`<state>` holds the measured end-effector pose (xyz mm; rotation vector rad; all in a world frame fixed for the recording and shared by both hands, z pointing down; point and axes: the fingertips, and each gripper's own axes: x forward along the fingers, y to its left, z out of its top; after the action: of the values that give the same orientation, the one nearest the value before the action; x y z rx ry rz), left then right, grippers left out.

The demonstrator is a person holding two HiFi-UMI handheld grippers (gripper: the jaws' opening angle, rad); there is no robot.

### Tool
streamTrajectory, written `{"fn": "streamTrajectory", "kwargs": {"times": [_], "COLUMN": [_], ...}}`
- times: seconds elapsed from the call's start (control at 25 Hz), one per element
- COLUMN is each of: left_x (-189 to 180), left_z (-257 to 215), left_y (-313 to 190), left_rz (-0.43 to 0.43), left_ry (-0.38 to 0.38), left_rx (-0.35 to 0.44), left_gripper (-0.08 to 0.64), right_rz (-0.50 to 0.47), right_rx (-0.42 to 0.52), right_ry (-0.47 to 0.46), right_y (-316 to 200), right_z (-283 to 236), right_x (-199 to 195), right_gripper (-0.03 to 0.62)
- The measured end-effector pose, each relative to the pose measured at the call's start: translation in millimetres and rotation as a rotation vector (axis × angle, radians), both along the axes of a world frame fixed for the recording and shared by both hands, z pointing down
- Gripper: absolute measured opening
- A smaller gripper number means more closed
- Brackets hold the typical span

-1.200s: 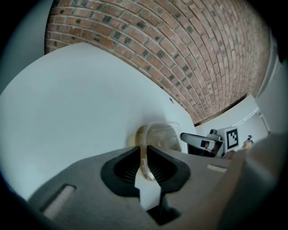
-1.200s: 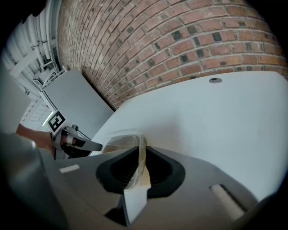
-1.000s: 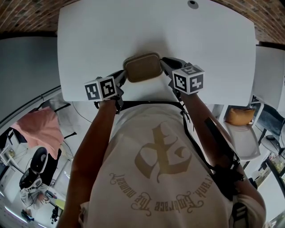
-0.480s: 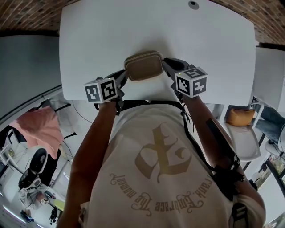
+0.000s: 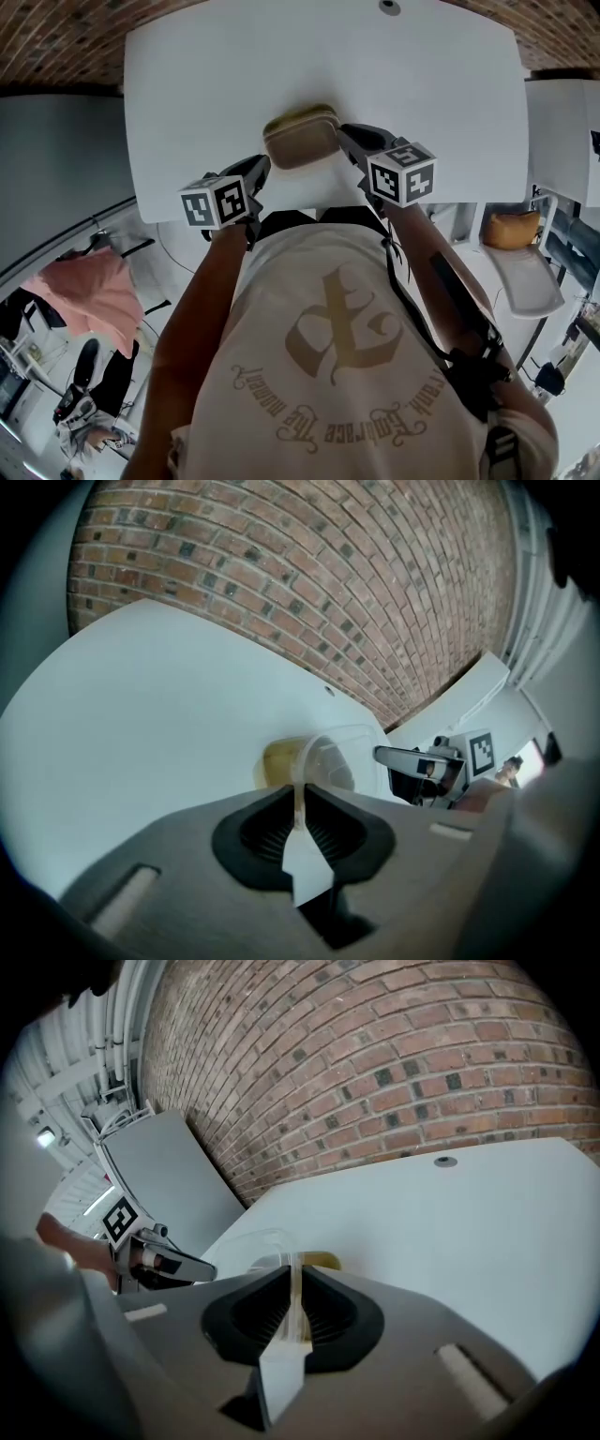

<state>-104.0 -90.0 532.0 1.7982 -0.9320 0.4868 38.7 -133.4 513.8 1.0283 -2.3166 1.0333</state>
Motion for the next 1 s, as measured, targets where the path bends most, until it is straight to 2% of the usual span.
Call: {"fn": "streamTrajectory", "kwargs": {"times": [0.36, 1.0], "left_x": [-18.6, -37.6], "left_z": [-10.3, -33.1], "left_y": [30.0, 83.8], "left_rz": [0.051, 0.149], "left_ry": [0.061, 0.088], "left_rx": [0.06, 0.128], "left_gripper": [0.037, 0.034], "right_rz": [0.054, 0.14], "right_rx": [0.026, 0.11], "right_ry": [0.01, 0.015], "right_y": [39.7, 114.2], "right_z": [-13.3, -41.7], "right_x": [-15.0, -34.5], "right_gripper": [0.044, 0.04]}}
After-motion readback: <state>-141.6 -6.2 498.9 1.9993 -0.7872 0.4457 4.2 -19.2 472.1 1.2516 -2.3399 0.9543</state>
